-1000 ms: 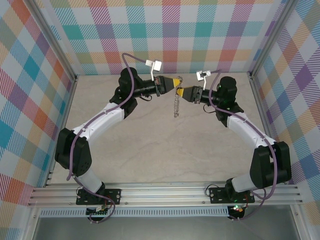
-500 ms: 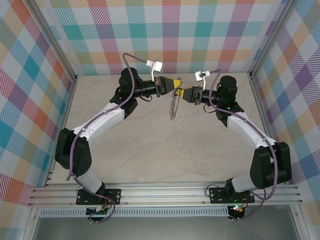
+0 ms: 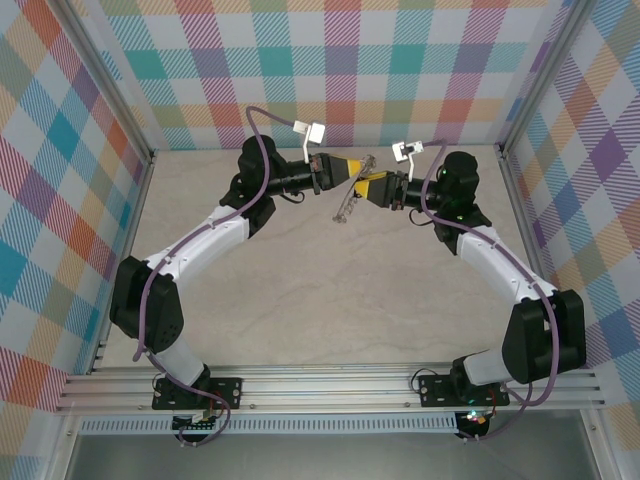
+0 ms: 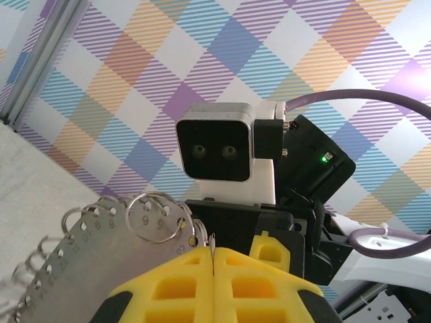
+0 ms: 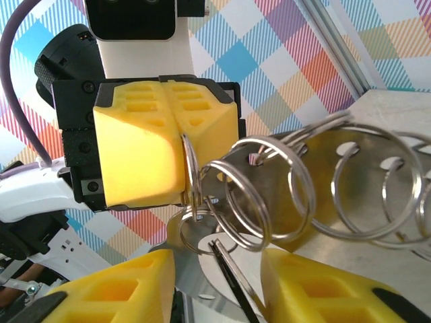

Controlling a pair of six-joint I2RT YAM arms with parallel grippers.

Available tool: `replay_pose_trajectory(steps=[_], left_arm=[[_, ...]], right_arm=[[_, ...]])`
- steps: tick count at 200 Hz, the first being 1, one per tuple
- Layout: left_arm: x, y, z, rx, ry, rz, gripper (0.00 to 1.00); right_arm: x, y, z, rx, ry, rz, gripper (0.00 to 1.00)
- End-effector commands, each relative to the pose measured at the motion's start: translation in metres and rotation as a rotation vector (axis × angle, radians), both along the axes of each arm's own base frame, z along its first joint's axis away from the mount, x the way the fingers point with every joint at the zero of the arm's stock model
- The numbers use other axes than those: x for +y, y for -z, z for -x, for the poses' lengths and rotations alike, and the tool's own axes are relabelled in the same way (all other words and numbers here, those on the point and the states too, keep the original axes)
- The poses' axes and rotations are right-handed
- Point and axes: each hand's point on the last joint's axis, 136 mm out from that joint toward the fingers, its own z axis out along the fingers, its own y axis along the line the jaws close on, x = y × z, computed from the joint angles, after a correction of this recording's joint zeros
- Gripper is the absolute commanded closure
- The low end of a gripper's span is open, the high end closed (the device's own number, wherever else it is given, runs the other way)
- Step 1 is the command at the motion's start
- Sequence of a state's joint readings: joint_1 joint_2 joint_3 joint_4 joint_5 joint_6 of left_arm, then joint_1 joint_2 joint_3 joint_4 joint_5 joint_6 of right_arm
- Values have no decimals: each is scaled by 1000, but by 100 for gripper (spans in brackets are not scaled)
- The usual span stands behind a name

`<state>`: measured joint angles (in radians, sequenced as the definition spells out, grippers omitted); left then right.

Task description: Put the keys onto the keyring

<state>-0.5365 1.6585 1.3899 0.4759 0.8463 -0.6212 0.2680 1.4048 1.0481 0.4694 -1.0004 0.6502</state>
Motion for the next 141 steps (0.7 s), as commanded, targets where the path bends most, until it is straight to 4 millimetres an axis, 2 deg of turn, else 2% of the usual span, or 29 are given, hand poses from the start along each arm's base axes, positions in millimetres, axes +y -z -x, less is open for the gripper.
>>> replay_pose_trajectory(steps=[1,15,47,89,141], left_arm=[[4,-35,19,-97,26,53,100],[4,-35,19,-98,24,51,100],[5,-34,18,-99,14,51,100],[6,-32,14,-103,-19,44,100],[10,-23,10,-127,-71,-6,100]], right_arm=[[-2,-8,-2,-44,15,-11,66],[-1,-7,-3,-39,12,-11,67],[-2,0,-2,-25,14,-8,78],[-4,5,1,-10,21,12,100],[-11,14,7,25,61,63,100]])
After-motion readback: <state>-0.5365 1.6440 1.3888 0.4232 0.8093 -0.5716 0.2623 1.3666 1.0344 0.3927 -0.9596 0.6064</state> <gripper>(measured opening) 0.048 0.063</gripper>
